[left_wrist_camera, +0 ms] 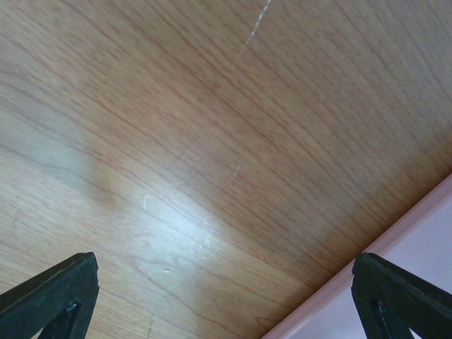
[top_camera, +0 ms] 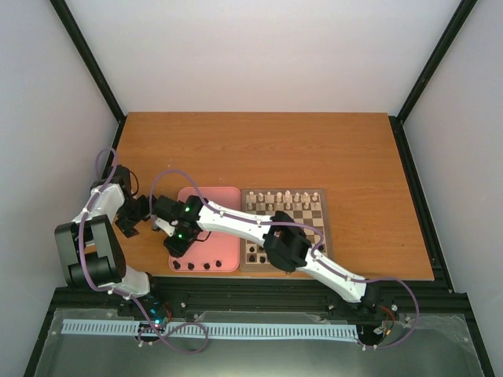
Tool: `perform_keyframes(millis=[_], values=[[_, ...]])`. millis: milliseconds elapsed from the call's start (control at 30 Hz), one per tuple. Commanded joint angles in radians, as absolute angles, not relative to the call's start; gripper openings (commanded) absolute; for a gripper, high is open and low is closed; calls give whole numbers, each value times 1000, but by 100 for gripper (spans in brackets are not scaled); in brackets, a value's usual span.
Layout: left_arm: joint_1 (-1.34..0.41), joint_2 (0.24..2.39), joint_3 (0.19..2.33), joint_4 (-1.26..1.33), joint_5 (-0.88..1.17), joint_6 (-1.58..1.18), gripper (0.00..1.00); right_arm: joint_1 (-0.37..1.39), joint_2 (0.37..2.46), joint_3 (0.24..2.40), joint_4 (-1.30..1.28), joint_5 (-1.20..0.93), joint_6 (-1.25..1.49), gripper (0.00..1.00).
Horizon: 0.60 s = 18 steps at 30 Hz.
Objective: Set up the chess pieces on the board
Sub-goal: Pick up the chess piece from the storage box.
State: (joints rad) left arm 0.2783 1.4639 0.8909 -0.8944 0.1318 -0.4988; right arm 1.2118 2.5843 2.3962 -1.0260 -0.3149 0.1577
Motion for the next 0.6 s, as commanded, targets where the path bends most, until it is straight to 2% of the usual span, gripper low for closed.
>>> perform_keyframes(millis=[0, 133, 367, 567], values=[[274, 1446, 900, -881, 143, -488, 100, 1211, 2594, 2434, -1046, -285, 149, 34], [273, 1456, 901, -880, 143, -488, 100, 1207, 2594, 2434, -1047, -283, 144, 28], [273, 1470, 907, -876, 143, -489, 100, 1197, 2594, 2433, -1067, -280, 131, 10], [273, 1477, 920, -881, 143, -490, 100, 1169, 2491, 2367, -1037, -174, 129, 4]])
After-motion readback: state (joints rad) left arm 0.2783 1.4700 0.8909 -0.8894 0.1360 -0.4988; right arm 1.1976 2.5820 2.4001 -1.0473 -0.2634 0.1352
